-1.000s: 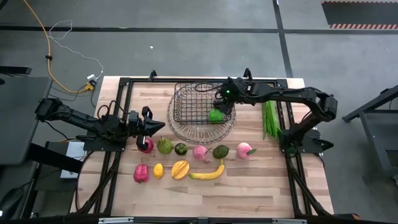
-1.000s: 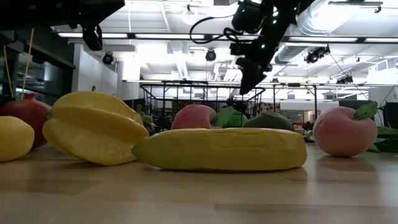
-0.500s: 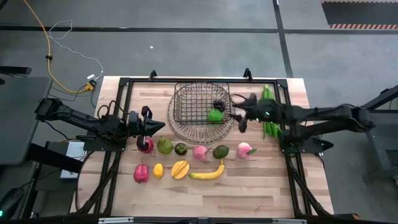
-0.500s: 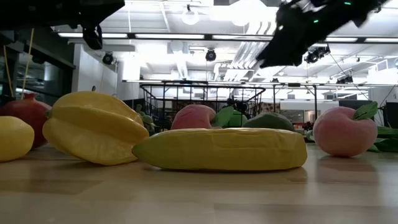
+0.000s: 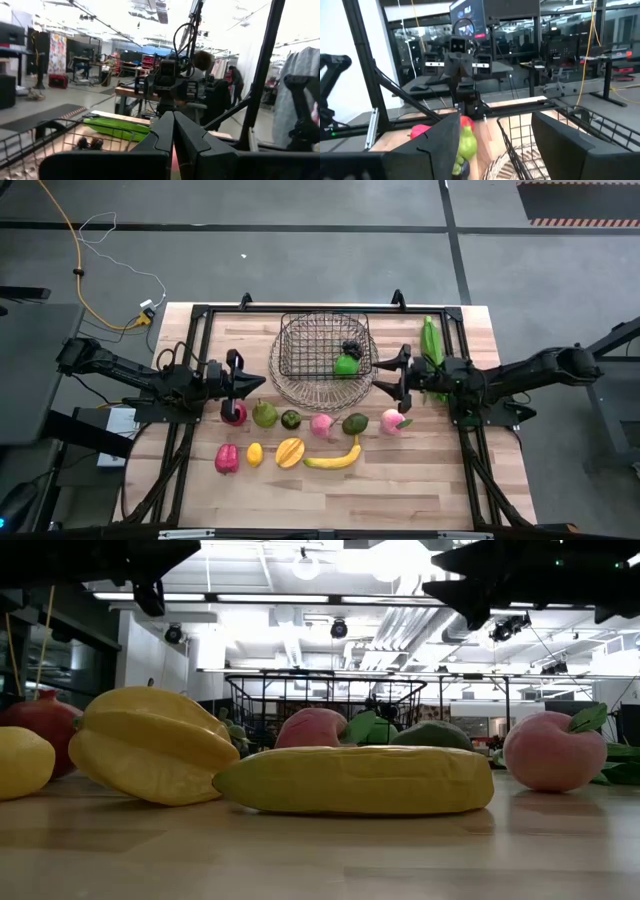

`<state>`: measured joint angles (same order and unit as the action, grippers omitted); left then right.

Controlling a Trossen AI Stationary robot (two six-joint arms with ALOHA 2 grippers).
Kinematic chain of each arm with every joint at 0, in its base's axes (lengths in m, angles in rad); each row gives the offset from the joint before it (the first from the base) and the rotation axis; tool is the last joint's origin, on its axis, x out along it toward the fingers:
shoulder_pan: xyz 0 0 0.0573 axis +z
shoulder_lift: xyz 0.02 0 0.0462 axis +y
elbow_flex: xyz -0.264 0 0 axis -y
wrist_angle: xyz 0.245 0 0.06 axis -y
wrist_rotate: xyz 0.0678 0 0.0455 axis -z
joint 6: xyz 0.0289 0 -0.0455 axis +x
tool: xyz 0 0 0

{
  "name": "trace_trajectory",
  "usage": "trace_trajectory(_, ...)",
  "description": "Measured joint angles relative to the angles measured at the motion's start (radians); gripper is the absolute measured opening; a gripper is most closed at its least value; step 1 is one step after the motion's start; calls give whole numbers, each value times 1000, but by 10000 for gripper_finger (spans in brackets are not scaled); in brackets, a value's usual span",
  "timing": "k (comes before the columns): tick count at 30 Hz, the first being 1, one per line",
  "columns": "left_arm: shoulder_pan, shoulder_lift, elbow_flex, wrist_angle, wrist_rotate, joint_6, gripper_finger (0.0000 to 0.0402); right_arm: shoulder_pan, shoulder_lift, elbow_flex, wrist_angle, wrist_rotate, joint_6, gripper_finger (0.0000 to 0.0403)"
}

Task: Build produce basket
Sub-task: Put the pear into the black wire basket

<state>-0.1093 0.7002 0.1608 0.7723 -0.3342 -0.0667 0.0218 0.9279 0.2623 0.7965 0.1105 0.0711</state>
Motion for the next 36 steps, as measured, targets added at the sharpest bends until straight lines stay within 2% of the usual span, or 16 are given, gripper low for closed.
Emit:
trace_trajectory(9, -5, 6, 0, -56, -14, -8, 2, -17, 0, 0, -12, 26, -6, 236)
trace_trajectory(14, -21, 34, 0, -48, -14, -1, 26, -17, 0, 0, -12, 26, 17, 236)
trace_trajectory(18, -44, 74, 0, -25, -14, -9, 73, -17, 0, 0, -13, 26, 17, 236)
trace_trajectory(23, -59, 138, 0, -20, -18, -72, 158, -17, 0, 0, -13, 26, 8, 236)
trace_trajectory(27, -59, 182, 0, -33, -64, -140, 217, -17, 0, 0, -13, 26, 7, 236)
trace_trajectory(30, -59, 188, 2, -86, -103, -178, 240, -17, 0, 0, -14, 26, 7, 236)
trace_trajectory(32, -59, 183, 29, -186, -109, -202, 245, -17, 0, 0, -14, 26, 7, 236)
trace_trajectory(36, -69, 157, 144, -538, -110, -285, 245, -17, 0, 0, -15, 26, 7, 236)
